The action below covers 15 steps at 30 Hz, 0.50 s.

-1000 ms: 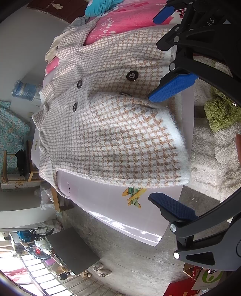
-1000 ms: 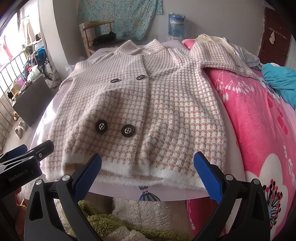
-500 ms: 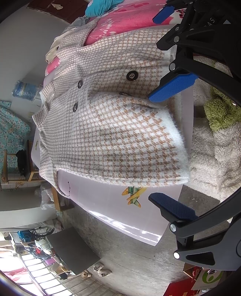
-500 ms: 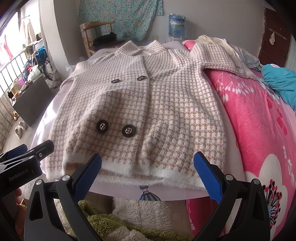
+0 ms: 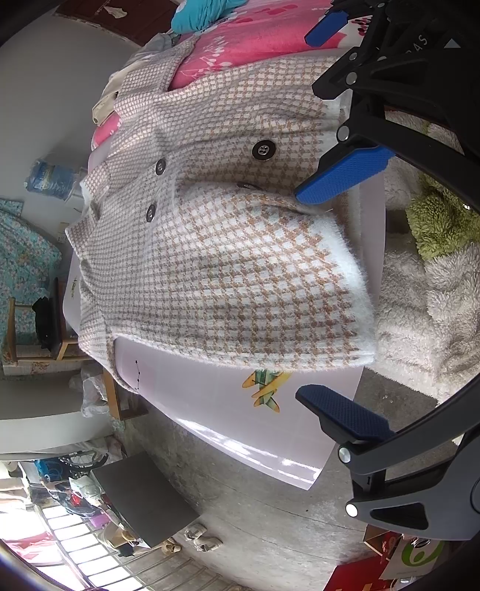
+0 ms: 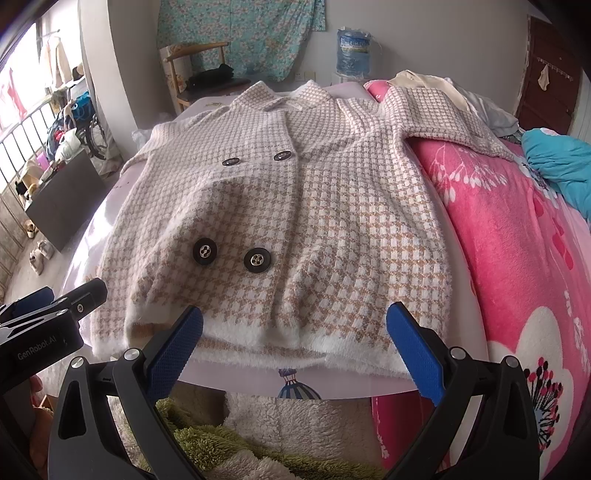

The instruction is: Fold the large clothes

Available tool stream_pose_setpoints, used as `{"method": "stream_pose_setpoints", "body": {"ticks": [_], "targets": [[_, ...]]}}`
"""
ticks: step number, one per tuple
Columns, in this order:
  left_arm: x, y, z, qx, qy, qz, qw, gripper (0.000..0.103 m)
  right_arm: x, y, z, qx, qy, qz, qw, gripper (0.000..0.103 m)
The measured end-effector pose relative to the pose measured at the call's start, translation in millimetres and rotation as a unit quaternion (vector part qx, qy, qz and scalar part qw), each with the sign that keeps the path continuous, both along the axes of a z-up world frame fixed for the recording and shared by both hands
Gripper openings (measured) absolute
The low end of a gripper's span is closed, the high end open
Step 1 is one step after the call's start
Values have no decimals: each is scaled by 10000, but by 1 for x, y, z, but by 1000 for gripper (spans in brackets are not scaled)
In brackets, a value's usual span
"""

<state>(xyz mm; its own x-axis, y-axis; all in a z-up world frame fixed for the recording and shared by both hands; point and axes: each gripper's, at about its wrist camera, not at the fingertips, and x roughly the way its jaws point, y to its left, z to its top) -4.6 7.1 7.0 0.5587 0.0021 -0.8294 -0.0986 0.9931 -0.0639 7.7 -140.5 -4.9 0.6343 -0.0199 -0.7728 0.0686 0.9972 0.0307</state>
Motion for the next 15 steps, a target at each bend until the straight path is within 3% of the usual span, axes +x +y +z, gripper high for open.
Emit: {"method": "stream_pose_setpoints", "body": {"ticks": [15], "targets": [[0, -1, -2, -2, -3, 1, 10000, 95, -1, -1, 2, -23, -3, -25, 10000, 97]]}}
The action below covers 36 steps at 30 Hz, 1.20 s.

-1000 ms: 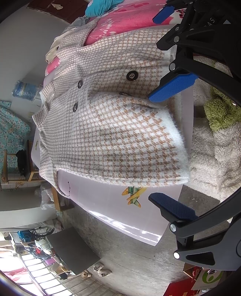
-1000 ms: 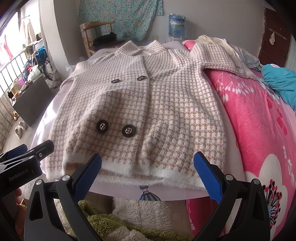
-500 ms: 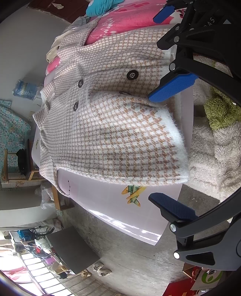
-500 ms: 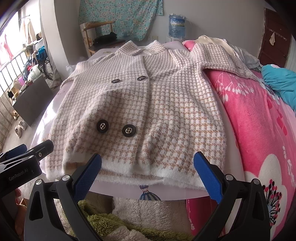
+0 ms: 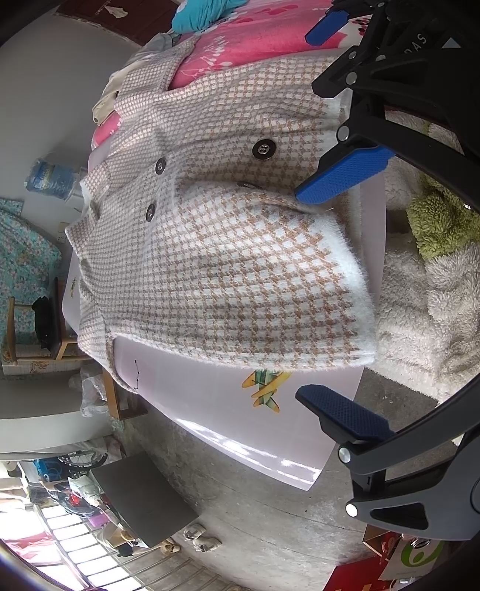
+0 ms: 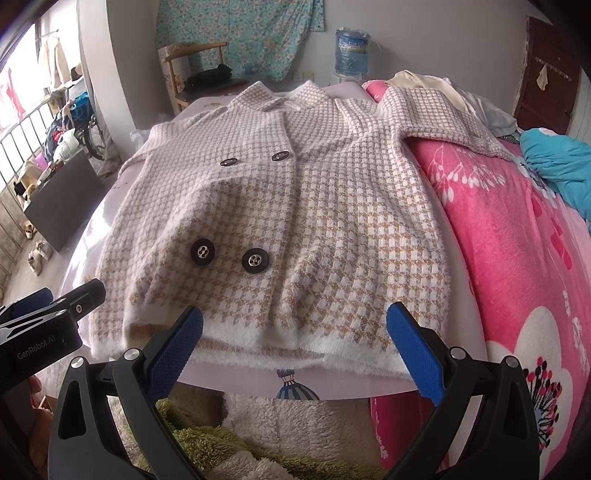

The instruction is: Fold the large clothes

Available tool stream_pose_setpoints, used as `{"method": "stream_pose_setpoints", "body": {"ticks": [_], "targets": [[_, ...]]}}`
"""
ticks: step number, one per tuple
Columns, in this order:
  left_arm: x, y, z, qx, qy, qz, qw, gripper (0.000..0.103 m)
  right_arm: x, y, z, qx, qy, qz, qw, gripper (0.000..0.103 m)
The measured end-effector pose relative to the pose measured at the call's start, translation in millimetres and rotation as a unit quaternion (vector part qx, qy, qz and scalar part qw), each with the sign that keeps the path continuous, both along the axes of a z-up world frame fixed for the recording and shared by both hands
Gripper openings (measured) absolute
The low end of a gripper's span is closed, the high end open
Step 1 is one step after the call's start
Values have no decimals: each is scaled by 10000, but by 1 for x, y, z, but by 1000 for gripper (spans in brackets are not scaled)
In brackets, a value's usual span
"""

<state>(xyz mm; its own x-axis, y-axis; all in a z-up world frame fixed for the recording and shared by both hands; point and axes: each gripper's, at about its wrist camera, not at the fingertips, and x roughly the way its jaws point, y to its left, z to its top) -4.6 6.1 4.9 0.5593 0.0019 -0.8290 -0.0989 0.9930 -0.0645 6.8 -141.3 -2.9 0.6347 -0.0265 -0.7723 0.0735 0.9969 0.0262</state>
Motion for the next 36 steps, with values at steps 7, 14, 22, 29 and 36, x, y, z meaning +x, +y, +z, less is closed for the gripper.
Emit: {"method": "stream_pose_setpoints", "body": {"ticks": [7, 14, 22, 29, 36], "targets": [[2, 2, 0, 4, -10, 45, 10000, 95, 4, 0, -2, 3, -3, 7, 10000, 97], [5, 3, 0, 12, 0, 52, 10000, 95, 11, 2, -1, -20, 29, 40, 10000, 97], [19, 13, 5, -34, -64, 78, 9999, 95, 22, 6, 14, -139, -89, -65, 9998, 97], [37, 19, 4, -206, -34, 157, 9997, 95, 32, 12, 25, -293, -122, -28, 9995, 97], [55, 35, 8, -153, -106, 208, 9996, 95, 52, 16, 40, -195, -336, -62, 9992, 97]]}}
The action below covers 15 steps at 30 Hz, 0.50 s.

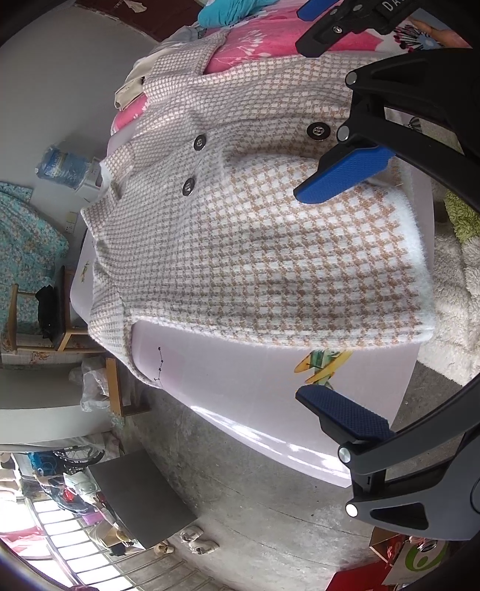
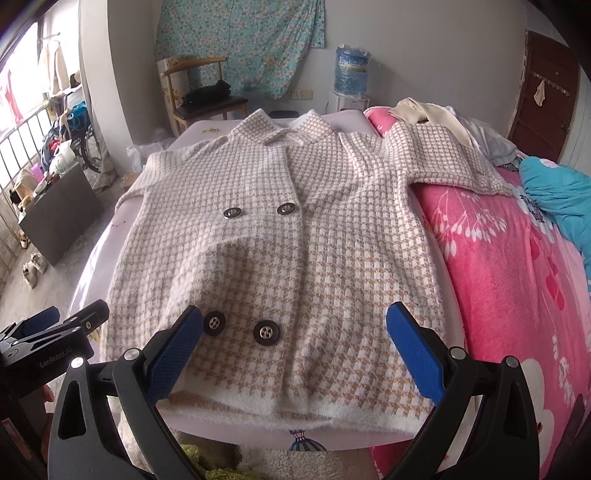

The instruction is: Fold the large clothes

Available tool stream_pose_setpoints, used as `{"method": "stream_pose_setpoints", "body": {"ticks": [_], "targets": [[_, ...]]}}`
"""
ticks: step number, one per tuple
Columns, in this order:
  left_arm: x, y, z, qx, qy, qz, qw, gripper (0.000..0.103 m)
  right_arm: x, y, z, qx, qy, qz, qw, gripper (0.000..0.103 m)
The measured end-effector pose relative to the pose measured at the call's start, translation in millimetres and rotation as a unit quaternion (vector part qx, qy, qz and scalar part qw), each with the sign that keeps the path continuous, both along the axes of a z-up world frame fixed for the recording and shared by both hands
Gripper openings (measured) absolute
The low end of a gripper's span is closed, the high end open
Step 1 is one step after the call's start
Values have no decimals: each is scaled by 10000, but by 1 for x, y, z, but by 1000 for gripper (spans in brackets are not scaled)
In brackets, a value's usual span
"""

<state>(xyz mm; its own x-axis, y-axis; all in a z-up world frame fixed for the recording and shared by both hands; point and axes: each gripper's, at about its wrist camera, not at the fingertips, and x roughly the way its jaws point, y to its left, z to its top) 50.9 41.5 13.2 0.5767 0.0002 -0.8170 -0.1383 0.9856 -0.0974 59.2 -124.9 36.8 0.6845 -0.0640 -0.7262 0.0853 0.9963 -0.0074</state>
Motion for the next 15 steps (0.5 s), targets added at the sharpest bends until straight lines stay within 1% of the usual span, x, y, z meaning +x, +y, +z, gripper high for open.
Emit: {"method": "stream_pose_setpoints", "body": {"ticks": [3, 5, 7, 10, 12, 15], "targets": [[10, 12, 6, 137, -211, 131, 9996, 95, 12, 4, 12, -67, -233, 44, 9997, 97], [19, 22, 10, 150, -371, 174, 9990, 95, 20, 9, 22, -117, -441, 228, 9987, 97], [26, 33, 12, 3, -617, 75, 9981, 95, 28, 17, 32, -186, -700, 483, 9962, 97], [37, 52, 12, -347, -944, 5, 9949, 95, 46, 32, 43, -345, -1026, 854, 9904, 97], [44, 65, 13, -549, -1116, -42, 9922, 95, 63, 43, 46, -383, -1099, 1100, 9871, 97], [61, 83, 16, -696, -1198, -128, 9903, 95, 92, 59, 45, -232, -1052, 1492, 9829, 97]]}}
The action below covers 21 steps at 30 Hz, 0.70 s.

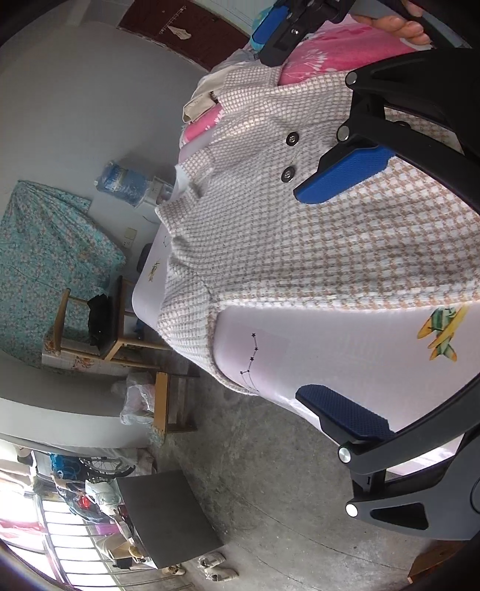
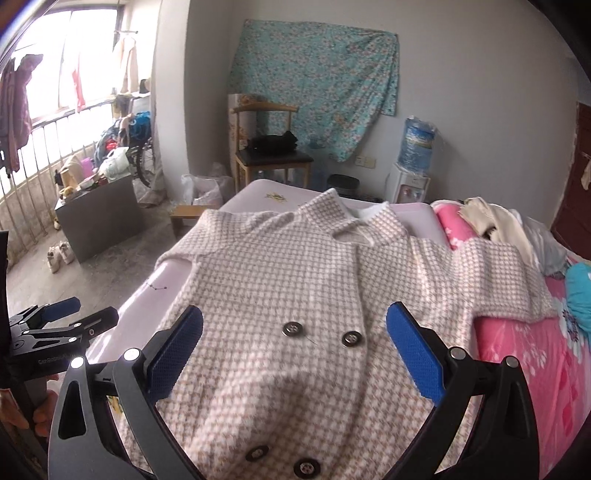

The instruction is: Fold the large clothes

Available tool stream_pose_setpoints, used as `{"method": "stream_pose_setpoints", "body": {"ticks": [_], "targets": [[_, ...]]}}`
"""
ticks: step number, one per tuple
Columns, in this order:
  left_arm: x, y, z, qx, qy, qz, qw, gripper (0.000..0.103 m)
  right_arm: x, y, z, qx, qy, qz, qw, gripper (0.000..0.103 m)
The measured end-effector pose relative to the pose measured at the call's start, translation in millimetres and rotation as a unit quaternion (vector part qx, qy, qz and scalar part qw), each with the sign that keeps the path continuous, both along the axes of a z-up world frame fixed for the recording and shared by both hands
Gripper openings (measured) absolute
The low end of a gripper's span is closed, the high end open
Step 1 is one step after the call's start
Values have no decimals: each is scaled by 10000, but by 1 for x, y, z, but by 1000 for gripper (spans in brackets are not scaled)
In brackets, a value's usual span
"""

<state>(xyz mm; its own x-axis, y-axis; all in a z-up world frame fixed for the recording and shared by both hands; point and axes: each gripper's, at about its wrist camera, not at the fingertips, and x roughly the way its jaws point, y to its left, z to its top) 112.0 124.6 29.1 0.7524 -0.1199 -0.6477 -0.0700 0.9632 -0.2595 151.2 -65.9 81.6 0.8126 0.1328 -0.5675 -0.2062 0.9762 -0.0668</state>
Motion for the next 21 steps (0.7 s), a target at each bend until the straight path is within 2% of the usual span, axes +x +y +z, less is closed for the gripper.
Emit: {"method": "stream_pose_setpoints", "body": {"ticks": [3, 5, 7, 9, 11, 12, 14, 17, 19, 21], "targets": [[24, 26, 2, -225, -88, 92, 9997, 95, 31, 22, -9, 14, 220, 359, 9991, 97], [48, 46, -1, -362, 93, 265, 9989, 95, 49, 36, -21, 32, 415, 572, 9975, 97], [74, 69, -10, -672, 269, 414, 9965, 95, 66, 49, -33, 14, 624, 727, 9954, 97], [101, 94, -28, -1114, 556, 565, 9906, 95, 78, 59, -45, 22, 800, 875, 9929, 97], [127, 121, -55, -1695, 946, 764, 9780, 95, 85, 65, -55, -14, 911, 968, 9911, 97], [139, 134, -70, -2055, 1172, 860, 9678, 95, 88, 67, -60, -44, 960, 1015, 9902, 97], [161, 155, -105, -2903, 1560, 913, 9397, 95, 94, 67, -72, -117, 1047, 1041, 9890, 97], [182, 177, -157, -3993, 1986, 1091, 8884, 95, 102, 60, -85, -113, 1230, 989, 9874, 97], [193, 189, -188, -4578, 2214, 1273, 8516, 95, 107, 53, -91, -85, 1347, 909, 9867, 97], [203, 194, -212, -5048, 2325, 1334, 8206, 95, 112, 47, -95, -63, 1428, 835, 9862, 97]]}}
